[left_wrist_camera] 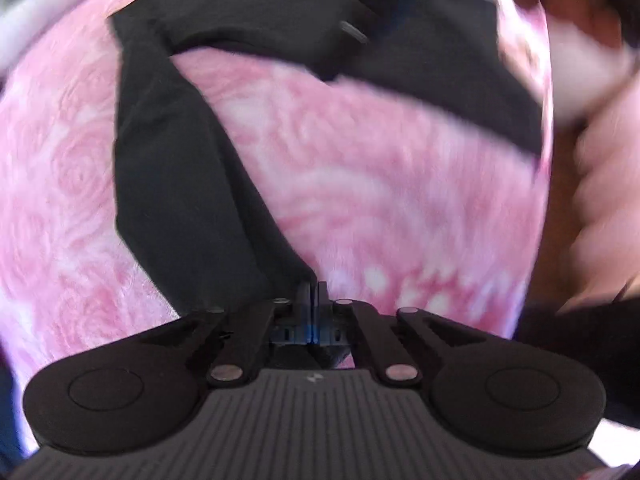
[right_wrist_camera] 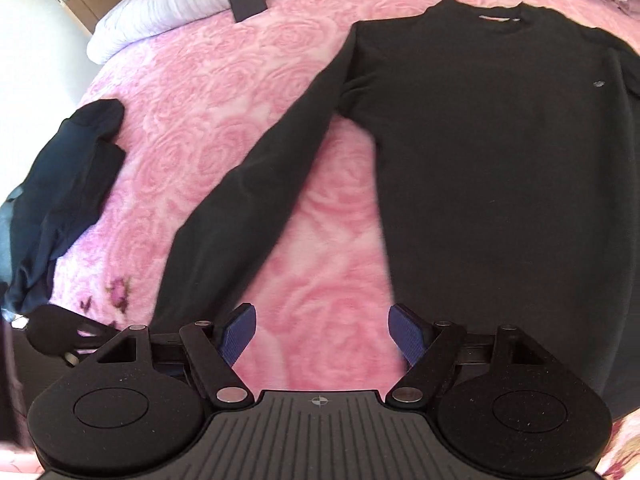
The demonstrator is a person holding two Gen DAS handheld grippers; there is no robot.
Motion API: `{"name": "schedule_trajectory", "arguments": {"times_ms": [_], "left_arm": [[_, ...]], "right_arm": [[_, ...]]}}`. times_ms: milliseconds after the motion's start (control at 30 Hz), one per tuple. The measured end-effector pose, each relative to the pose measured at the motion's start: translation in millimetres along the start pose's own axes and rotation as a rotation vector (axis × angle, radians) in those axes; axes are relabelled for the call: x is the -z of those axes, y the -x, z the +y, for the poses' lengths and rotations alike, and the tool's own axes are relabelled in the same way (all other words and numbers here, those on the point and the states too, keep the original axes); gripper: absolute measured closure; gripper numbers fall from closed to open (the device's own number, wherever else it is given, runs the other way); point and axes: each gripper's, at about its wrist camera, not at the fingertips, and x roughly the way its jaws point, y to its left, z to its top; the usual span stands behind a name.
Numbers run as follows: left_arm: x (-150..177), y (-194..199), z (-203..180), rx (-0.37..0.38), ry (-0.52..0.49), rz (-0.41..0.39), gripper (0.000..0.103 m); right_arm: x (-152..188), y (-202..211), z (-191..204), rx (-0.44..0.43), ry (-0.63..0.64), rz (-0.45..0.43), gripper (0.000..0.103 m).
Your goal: Fold clothes
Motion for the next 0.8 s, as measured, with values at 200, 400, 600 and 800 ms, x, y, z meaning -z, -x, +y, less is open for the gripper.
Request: {"name": "schedule_trajectory", "arguments": {"times_ms": [200,400,600,800], "left_arm": [[34.1,139.0,181.0,-0.142,0.66,-0.393,0.103],[83.9,163.6,276.9,-0.441,0.892,-0.312,0.098],[68.3,121.2,278.2,-0.419,0.651,-0.22,0.084],[28.6,64.1,269.0,-0.515,0.065,-0.108,0.068]], "right_arm": [[-9.3,20.9,-12.1,0.043,0.025,-0.055,0.026],[-15.4,6.0,-9.3,0.029,-0.031,-0.018,0.026],[-25.3,-17.7,23.8,0.013,-0.024,0.011,0.026],[-44.1,-42.5,65.8,0.008,0.042,0.011,0.026]]}}
